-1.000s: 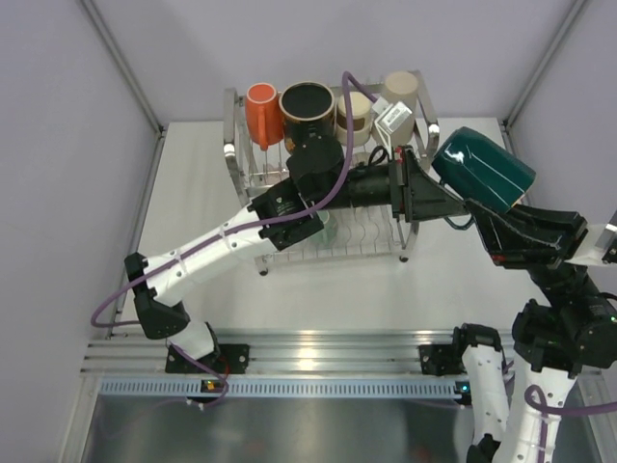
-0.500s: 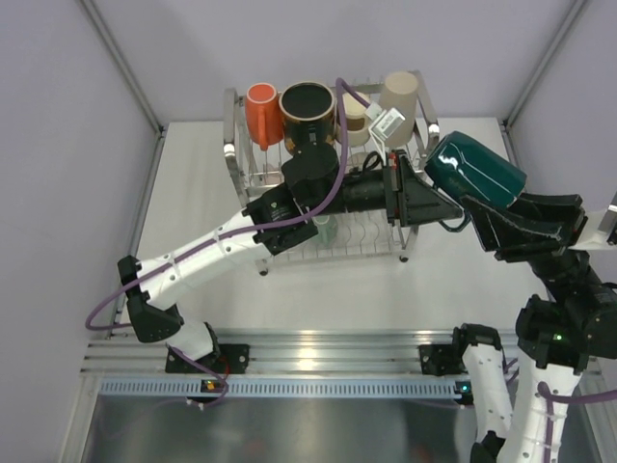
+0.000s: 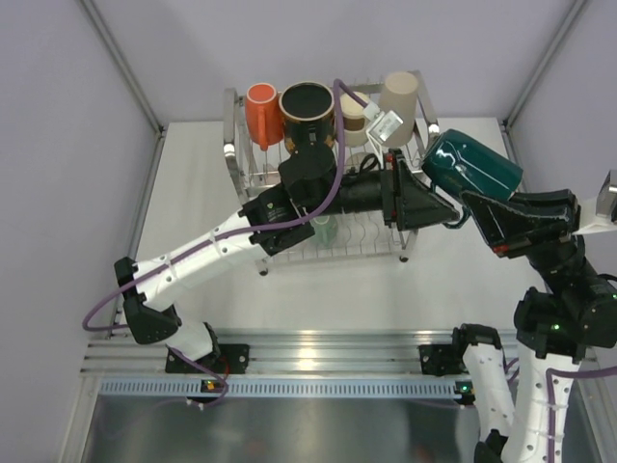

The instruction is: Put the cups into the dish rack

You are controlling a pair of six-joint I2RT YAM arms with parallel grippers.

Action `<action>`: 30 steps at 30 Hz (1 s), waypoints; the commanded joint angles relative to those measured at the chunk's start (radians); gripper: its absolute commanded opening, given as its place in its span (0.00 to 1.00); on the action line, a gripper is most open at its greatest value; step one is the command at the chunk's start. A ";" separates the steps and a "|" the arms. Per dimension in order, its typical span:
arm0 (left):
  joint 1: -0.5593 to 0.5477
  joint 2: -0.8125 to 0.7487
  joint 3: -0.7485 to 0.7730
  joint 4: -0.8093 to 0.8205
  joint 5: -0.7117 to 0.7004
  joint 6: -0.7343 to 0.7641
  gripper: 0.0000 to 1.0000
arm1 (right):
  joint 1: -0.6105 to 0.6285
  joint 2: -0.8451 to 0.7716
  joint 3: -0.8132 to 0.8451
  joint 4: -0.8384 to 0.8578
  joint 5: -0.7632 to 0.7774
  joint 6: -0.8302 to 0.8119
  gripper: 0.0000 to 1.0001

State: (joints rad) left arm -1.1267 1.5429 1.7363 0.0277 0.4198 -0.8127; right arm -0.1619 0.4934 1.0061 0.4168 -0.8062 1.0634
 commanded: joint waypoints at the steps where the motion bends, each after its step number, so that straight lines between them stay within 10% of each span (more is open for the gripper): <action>1: -0.015 -0.049 0.031 0.020 0.115 0.037 0.45 | -0.010 0.002 -0.017 0.109 0.176 0.043 0.00; 19: -0.016 0.106 0.149 0.081 0.131 -0.023 0.49 | -0.011 0.005 -0.049 0.177 0.151 0.133 0.00; 30: -0.016 0.108 0.134 0.124 0.106 -0.042 0.00 | -0.010 -0.009 -0.067 0.185 0.085 0.139 0.00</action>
State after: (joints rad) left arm -1.1278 1.6806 1.8576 0.0380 0.5301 -0.8696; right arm -0.1726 0.4953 0.9401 0.5327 -0.7094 1.1641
